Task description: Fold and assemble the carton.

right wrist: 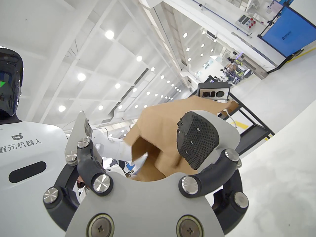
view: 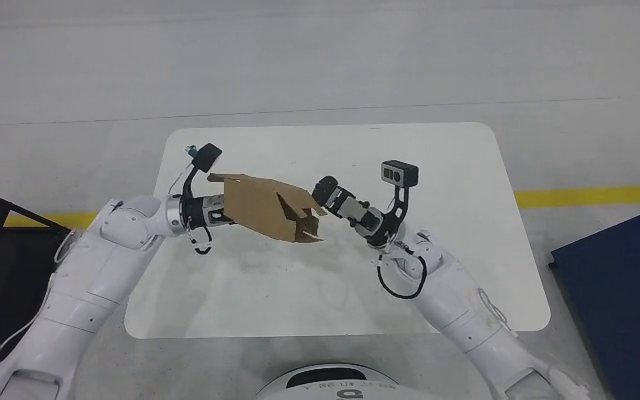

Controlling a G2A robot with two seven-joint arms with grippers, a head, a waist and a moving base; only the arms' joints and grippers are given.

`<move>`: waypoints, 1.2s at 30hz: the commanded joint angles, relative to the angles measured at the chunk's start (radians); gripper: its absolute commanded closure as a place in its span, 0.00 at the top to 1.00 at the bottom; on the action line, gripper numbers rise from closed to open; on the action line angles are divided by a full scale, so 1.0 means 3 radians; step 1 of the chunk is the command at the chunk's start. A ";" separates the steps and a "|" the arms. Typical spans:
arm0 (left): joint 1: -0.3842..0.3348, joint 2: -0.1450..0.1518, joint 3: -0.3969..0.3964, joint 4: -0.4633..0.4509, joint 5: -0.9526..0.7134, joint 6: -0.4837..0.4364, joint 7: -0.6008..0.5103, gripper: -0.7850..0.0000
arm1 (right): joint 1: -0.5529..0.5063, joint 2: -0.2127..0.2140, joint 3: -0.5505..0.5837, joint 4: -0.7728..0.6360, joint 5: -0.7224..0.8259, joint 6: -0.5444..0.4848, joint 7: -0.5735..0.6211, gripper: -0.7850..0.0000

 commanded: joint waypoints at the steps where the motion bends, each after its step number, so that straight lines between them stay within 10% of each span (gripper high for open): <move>1: -0.0032 0.0005 0.0033 -0.0003 0.0063 -0.0014 0.0015 0.00 | 0.0002 0.0013 0.0021 -0.0030 0.0011 0.0058 0.0067 1.00; 11: -0.0138 -0.0001 0.0076 0.0094 0.0440 -0.0110 0.0213 0.00 | -0.0119 0.0088 0.0436 -0.0160 -0.0291 0.0126 -0.0072 1.00; 19: -0.0169 -0.0035 0.0019 0.0018 0.0761 -0.0068 0.0586 0.00 | -0.0505 0.0110 0.1183 -0.0563 -0.1647 0.0567 -0.1265 1.00; 26: -0.0317 -0.0055 -0.0042 -0.0189 0.1155 -0.0186 0.0674 0.00 | -0.0535 0.0088 0.1204 -0.0717 -0.2576 0.1288 -0.1575 1.00; 36: -0.0357 -0.0060 -0.0117 -0.0236 0.1425 -0.0079 0.0816 0.00 | -0.0526 0.0086 0.1210 -0.0743 -0.2613 0.1323 -0.1618 1.00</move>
